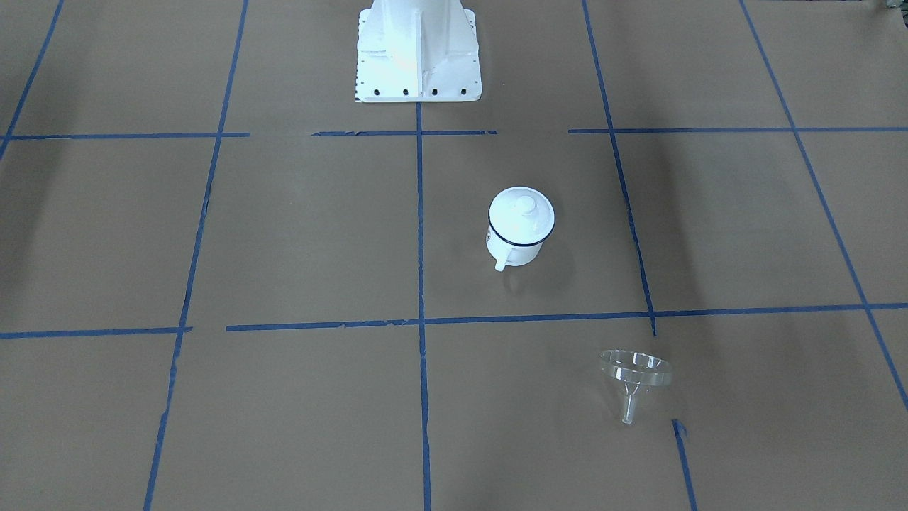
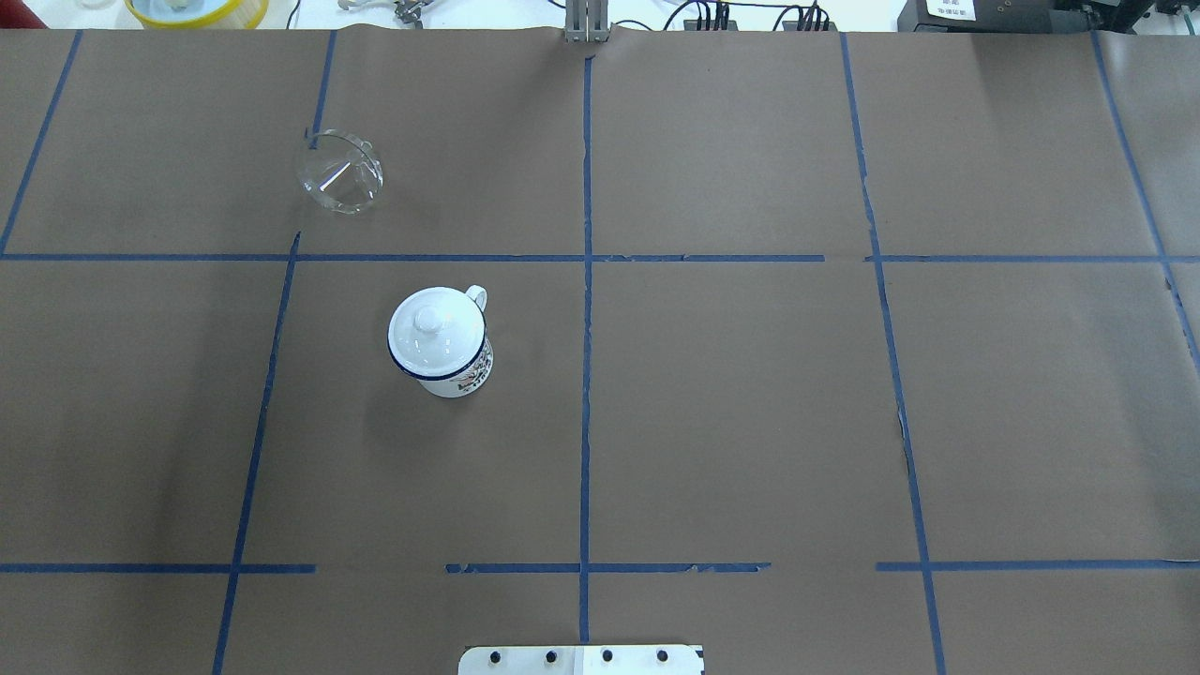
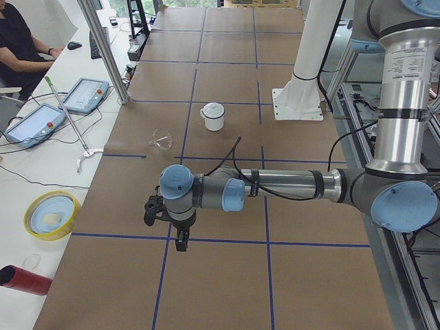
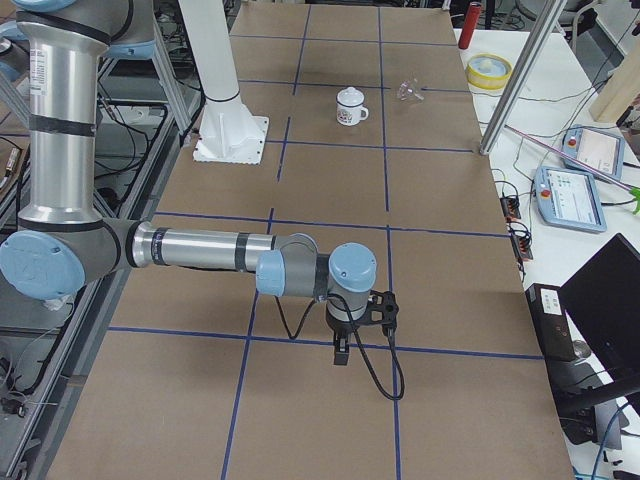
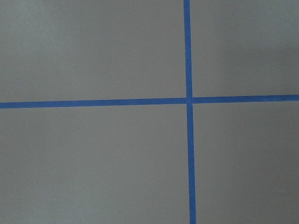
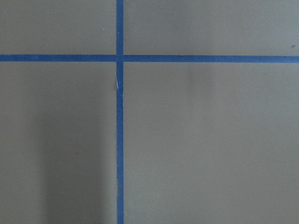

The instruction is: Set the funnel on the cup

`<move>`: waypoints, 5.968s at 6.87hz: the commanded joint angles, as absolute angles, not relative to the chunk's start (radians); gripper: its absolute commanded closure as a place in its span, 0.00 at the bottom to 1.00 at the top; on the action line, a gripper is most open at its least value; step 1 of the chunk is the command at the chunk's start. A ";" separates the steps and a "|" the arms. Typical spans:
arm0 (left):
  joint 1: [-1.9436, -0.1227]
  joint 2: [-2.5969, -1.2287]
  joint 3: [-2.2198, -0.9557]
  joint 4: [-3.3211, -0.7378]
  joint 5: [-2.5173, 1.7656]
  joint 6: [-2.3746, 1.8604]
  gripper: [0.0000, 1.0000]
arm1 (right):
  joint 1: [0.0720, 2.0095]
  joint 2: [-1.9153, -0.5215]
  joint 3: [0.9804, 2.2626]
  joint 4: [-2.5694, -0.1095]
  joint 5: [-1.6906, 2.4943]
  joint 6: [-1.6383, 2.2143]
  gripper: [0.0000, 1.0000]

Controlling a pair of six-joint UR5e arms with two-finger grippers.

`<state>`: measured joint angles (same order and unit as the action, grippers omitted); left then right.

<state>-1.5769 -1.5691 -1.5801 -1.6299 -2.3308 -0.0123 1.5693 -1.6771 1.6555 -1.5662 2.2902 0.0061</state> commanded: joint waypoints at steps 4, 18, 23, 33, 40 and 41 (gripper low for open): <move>-1.575 -1.581 -1.585 -1.626 -2.324 -0.014 0.00 | 1.569 -1.678 1.655 -1.566 2.290 0.006 0.00; -0.970 -1.955 -2.092 -1.475 -2.175 -0.683 0.00 | 1.569 -1.678 1.657 -1.566 2.290 0.006 0.00; -0.705 -2.106 -2.010 -1.430 -1.998 -0.921 0.00 | 1.569 -1.678 1.657 -1.566 2.290 0.006 0.00; -0.618 -2.168 -1.851 -1.437 -1.879 -1.005 0.32 | 1.569 -1.677 1.657 -1.566 2.290 0.006 0.00; -0.617 -2.178 -1.835 -1.442 -1.879 -1.002 0.37 | 1.569 -1.678 1.657 -1.566 2.290 0.006 0.00; -0.617 -2.178 -1.830 -1.448 -1.881 -1.002 0.37 | 1.569 -1.677 1.657 -1.566 2.290 0.006 0.00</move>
